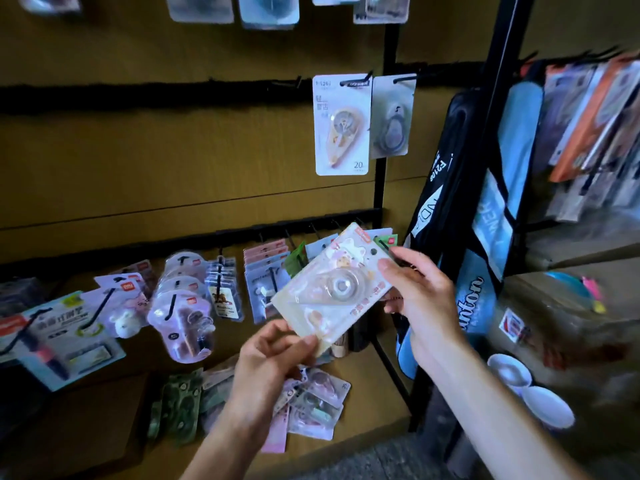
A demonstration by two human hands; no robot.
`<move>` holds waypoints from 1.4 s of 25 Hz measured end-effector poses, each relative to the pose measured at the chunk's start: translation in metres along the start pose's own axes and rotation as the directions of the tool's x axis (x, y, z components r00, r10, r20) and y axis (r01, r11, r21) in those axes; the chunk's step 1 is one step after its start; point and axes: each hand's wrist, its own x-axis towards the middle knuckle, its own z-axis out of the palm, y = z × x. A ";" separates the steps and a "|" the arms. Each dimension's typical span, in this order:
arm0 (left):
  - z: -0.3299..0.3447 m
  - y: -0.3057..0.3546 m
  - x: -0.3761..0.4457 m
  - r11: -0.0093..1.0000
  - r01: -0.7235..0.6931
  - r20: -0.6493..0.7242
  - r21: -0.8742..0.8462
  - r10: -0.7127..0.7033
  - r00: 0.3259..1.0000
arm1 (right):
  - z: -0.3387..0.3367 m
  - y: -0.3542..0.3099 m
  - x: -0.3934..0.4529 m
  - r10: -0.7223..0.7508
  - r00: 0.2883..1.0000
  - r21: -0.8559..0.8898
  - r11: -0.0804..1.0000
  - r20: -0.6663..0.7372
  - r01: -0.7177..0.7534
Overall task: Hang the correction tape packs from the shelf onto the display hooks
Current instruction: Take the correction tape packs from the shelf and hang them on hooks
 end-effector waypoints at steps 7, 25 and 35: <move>0.041 -0.004 0.005 0.998 -0.058 -0.056 0.015 0.059 0.997 | 0.032 0.011 -0.018 0.067 0.979 0.180 0.978 0.194 -0.102; -0.014 0.025 0.041 0.999 -0.017 -0.130 0.046 0.023 0.991 | 0.058 -0.055 0.012 -0.069 0.936 0.092 0.995 0.345 0.040; -0.019 0.040 0.041 0.999 0.013 -0.149 0.034 -0.008 0.989 | 0.119 -0.099 0.033 -0.252 0.905 0.067 0.967 0.344 0.244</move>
